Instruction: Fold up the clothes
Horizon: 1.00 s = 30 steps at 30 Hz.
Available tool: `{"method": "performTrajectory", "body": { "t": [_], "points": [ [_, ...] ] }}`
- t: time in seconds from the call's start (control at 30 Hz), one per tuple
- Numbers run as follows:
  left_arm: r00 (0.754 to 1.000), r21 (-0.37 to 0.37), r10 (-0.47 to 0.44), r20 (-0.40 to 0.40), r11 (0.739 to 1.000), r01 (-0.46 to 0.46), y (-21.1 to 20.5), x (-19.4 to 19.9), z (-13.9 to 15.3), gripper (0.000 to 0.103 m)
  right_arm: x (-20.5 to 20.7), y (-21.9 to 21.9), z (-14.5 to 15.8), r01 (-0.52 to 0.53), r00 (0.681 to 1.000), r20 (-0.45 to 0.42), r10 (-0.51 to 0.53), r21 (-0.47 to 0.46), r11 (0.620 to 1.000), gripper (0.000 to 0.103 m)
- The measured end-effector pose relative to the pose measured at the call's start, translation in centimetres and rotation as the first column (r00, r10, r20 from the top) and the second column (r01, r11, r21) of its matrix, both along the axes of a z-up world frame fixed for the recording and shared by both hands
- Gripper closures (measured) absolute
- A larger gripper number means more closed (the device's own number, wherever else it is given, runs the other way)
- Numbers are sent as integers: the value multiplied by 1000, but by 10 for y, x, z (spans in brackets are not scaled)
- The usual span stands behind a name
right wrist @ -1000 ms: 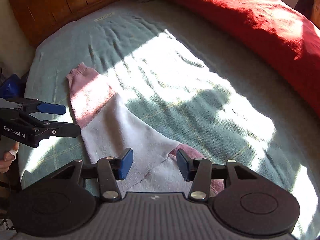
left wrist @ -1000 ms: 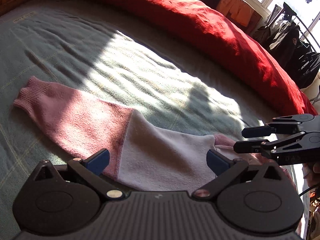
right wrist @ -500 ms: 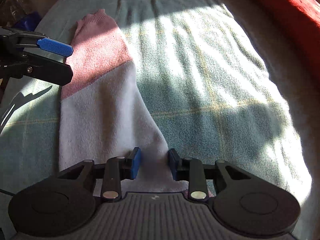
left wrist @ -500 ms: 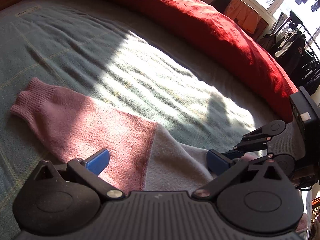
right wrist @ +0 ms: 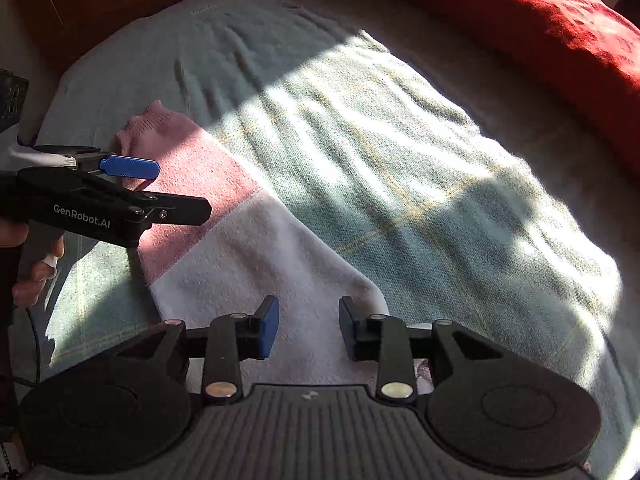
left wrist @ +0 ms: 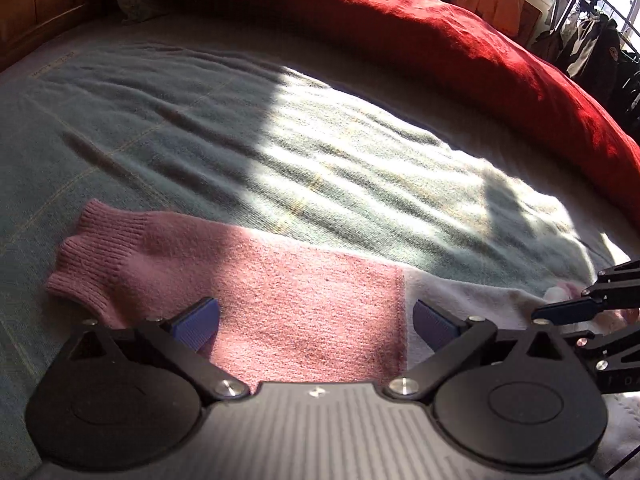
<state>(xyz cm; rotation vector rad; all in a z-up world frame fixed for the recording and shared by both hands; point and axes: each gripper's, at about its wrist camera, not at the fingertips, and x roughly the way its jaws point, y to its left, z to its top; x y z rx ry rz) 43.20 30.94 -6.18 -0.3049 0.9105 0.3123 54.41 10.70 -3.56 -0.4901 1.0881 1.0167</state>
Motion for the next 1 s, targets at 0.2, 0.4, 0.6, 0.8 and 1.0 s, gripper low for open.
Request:
{"method": "performTrajectory", "body": {
  "t": [0.2,0.4,0.6,0.8,1.0],
  "points": [
    [987,202,125,-103,974,-103,61,-11,7,1,2,4,-4,126,992,6,-126,42,991,62],
    [993,-14,86,76,996,-85,53,-32,37,1,-19,-11,16,161,987,-3,-162,72,984,58],
    [997,-107,-72,24,992,75,10,-7,5,1,-1,-43,18,338,938,76,-339,31,941,55],
    [996,-41,-79,-36,996,77,-5,-7,1,1,39,-48,-25,427,904,-34,-426,2,904,53],
    [993,-84,-116,-30,990,113,-9,0,8,1,37,-61,13,398,917,-47,-395,56,916,51]
  ]
}}
